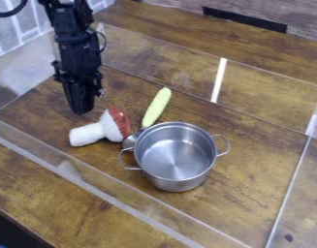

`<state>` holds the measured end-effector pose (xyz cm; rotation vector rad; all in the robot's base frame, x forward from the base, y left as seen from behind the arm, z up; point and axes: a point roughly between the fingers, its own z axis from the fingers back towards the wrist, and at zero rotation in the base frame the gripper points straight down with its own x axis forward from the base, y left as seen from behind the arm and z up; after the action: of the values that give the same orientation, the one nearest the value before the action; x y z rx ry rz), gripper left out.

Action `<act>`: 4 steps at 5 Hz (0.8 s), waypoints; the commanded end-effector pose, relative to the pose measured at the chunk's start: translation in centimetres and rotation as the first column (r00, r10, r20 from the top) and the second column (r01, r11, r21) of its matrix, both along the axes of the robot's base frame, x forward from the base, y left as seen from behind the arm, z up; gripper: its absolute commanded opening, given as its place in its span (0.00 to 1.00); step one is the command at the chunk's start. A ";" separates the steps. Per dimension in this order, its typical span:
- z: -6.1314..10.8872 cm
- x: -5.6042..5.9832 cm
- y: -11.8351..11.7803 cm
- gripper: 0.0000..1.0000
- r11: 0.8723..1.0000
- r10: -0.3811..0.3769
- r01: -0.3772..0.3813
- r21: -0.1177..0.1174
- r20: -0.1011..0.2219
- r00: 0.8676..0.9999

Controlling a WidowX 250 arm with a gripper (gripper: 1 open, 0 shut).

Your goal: Remove the mushroom from the silver pot and put it on the table

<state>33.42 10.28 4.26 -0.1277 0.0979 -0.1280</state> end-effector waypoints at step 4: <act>9.0 2.2 0.8 1.00 0.997 0.022 -0.040 0.061 0.265 0.964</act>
<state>34.99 10.45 9.04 -0.0946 -0.0471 -0.0988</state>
